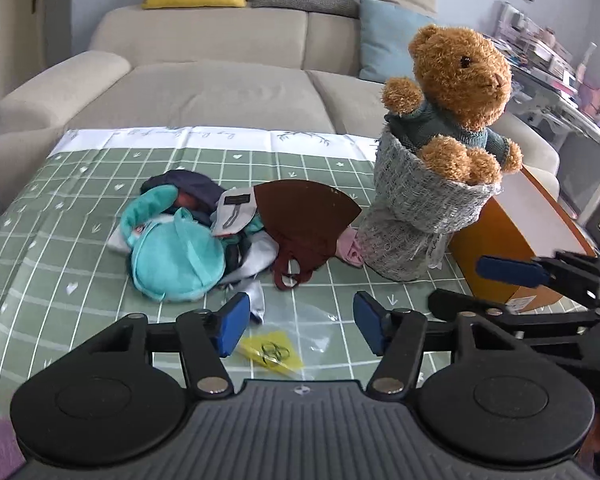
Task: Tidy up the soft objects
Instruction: 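Reach the left gripper to the silver pouch and close on it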
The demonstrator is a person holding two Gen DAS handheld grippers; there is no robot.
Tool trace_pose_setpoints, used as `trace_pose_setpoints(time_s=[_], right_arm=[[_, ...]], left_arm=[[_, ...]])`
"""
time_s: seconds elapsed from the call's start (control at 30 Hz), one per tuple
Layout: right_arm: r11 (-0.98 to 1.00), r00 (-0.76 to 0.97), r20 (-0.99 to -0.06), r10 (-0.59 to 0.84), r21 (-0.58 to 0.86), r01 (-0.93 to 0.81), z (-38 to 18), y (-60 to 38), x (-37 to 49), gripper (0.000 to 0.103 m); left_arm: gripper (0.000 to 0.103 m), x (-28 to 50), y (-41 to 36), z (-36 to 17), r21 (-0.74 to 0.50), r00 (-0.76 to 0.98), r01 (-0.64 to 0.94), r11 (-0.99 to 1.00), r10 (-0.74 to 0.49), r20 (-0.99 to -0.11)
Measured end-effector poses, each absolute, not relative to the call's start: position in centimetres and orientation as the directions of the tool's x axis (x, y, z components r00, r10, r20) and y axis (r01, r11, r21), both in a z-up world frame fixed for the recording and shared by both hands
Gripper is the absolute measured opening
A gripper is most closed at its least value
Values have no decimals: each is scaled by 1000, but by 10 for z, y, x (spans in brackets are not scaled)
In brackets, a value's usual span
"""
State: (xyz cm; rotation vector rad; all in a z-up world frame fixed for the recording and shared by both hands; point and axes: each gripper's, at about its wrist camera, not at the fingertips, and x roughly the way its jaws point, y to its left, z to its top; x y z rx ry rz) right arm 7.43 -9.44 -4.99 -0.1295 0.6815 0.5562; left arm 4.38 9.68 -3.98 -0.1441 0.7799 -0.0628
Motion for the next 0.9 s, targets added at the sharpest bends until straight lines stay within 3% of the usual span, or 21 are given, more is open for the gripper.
trace_pose_setpoints(time_s=[0.13, 0.2, 0.53, 0.67, 0.8, 0.9], right_arm=[[818, 606, -648, 461, 45, -574, -68, -72, 97, 59], [805, 586, -663, 466, 43, -592, -78, -62, 110, 49], [787, 506, -743, 439, 45, -616, -130, -35, 145, 47], [789, 488, -758, 434, 59, -611, -139, -36, 148, 47], [783, 479, -758, 444, 68, -618, -143, -35, 147, 47], [775, 470, -751, 464, 86, -626, -144, -31, 147, 47]], left_arm=[[69, 69, 109, -60, -173, 662, -13, 985, -121, -740], [69, 80, 112, -72, -150, 645, -23, 988, -100, -758], [68, 130, 125, -122, -171, 563, -60, 983, -108, -819], [41, 140, 123, -138, -142, 532, -57, 988, -90, -842], [5, 138, 127, -140, -132, 539, -57, 990, -81, -839], [4, 134, 132, -134, -128, 555, -58, 990, -74, -829]])
